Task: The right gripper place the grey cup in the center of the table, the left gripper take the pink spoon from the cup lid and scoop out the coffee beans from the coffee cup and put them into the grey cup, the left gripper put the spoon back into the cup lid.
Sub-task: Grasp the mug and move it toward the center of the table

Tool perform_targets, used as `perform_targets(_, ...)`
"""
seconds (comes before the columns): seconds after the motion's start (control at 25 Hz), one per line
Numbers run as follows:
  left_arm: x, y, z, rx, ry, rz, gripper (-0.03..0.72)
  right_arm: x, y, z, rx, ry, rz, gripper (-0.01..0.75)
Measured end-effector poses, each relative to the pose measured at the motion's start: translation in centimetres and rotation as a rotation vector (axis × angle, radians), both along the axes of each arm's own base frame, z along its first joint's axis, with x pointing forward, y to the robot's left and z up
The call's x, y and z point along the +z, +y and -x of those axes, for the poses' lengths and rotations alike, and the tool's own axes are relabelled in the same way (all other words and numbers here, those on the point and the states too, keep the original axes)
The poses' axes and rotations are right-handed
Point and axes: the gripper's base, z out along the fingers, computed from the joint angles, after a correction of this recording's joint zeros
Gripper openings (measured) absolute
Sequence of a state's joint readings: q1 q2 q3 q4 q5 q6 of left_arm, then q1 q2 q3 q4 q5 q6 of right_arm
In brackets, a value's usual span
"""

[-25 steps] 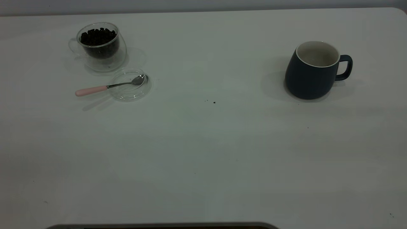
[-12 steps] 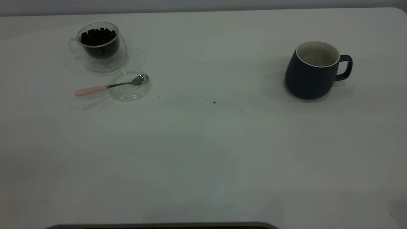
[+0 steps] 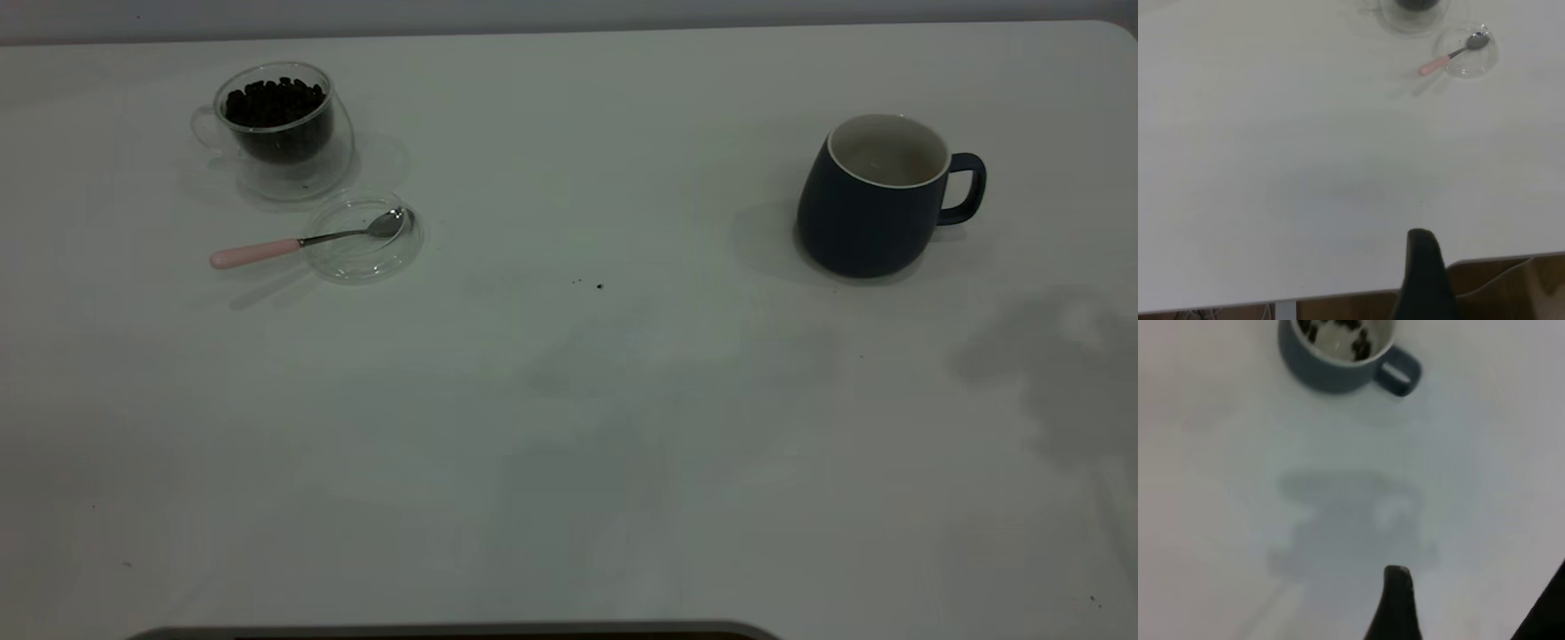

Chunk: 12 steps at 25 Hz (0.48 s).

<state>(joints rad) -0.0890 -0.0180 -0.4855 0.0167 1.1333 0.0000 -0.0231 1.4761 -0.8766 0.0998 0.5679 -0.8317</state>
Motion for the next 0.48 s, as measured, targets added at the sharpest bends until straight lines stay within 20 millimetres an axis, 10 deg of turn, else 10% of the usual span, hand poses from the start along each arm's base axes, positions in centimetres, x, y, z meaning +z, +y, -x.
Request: perform_targets(0.48, 0.0, 0.0, 0.0, 0.0, 0.0, 0.0, 0.588, -10.6, -0.2, -7.9, 0.244, 0.083, 0.136, 0.663)
